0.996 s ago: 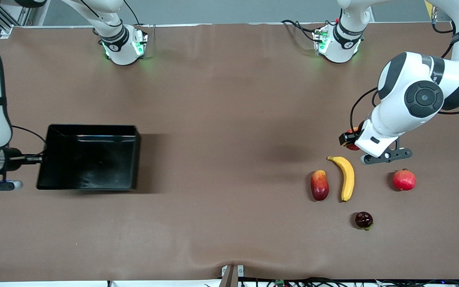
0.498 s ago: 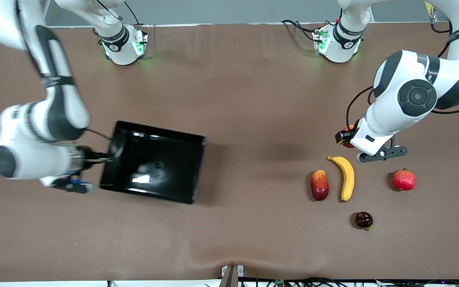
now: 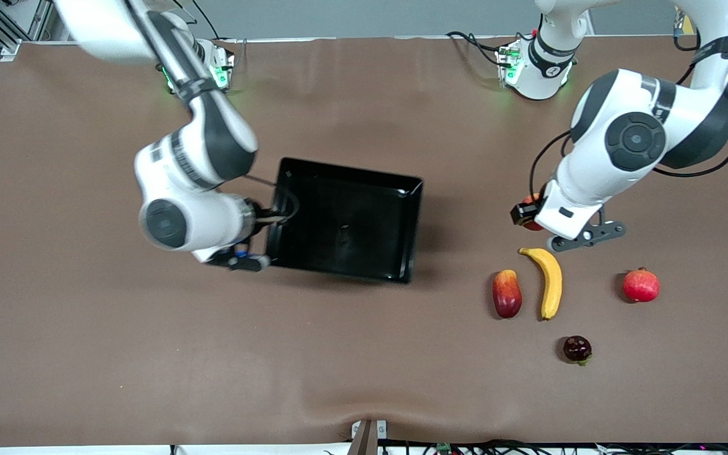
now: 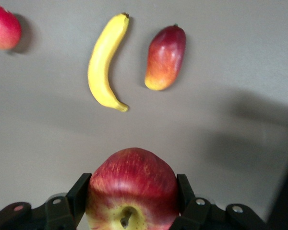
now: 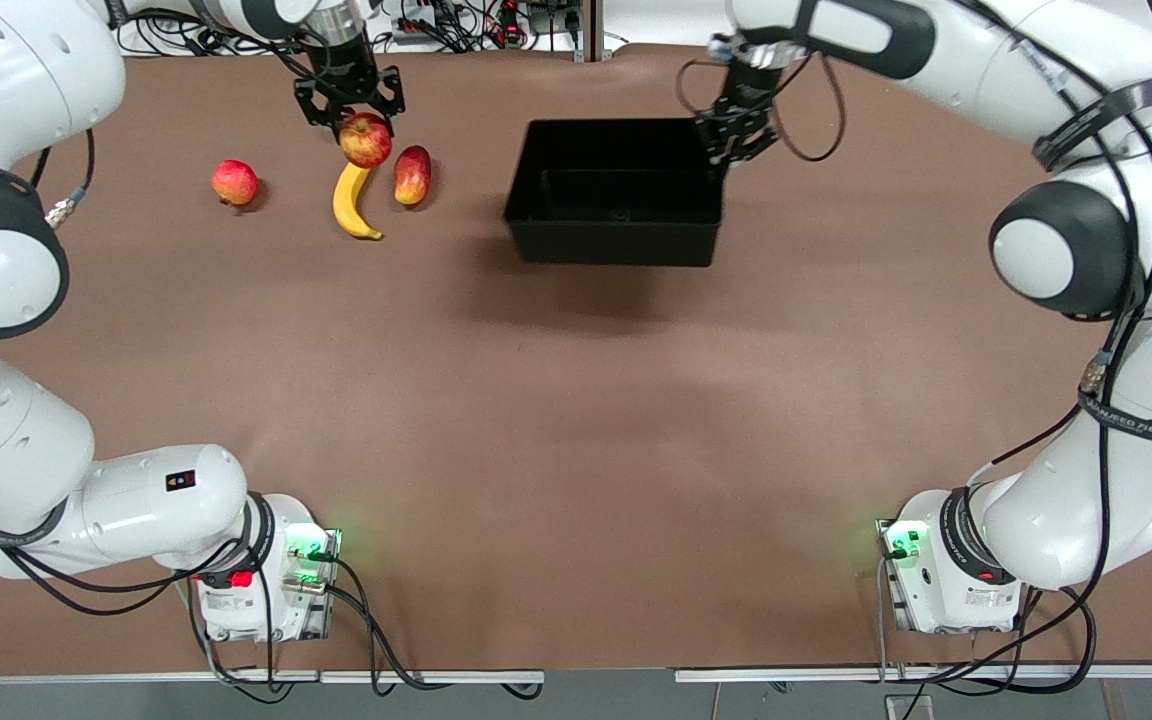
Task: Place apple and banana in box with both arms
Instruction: 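Slide the tray with the right gripper while the left gripper carries the apple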
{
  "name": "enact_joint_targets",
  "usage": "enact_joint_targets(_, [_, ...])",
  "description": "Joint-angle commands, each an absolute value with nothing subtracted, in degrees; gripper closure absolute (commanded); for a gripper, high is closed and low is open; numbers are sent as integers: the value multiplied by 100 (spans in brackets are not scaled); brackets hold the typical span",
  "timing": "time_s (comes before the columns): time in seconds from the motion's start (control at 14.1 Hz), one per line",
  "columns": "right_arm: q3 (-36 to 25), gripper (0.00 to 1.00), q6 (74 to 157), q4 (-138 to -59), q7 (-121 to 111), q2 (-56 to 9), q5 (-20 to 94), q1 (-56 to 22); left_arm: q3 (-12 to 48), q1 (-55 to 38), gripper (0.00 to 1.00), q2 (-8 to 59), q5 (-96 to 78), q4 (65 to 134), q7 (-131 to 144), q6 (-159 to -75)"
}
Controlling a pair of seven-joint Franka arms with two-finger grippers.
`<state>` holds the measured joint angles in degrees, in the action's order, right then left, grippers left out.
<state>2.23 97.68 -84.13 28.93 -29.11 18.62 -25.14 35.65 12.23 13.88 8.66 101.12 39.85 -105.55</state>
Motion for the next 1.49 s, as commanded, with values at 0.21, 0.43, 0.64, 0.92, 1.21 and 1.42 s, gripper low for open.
enact_joint_targets(0.21, [141,100,10659,-8420,3427,-3040,2013,-3435,3595,950,100,1590,791,9984,4473,-10538])
enact_joint_targets(0.43, [132,100,11222,-8411,3655,-3383,1960,-3717,3595,739,100,1748,835,9984,4903,-10714])
enact_joint_targets(0.64, [114,100,11750,-8411,4068,-3647,1733,-3929,3586,502,100,1942,870,10002,5298,-10872])
enact_joint_targets(0.92, [114,0,11751,-8402,4087,-3683,1661,-3929,3586,404,100,2381,879,10124,5563,-11275])
enact_joint_targets(1.21, [114,0,11733,-8402,4069,-3674,1652,-3902,3577,396,100,2496,879,10765,5729,-12249])
enact_joint_targets(1.42, [97,0,11698,-8402,4043,-3604,1574,-3815,3568,97,100,2654,1150,10828,6177,-12463])
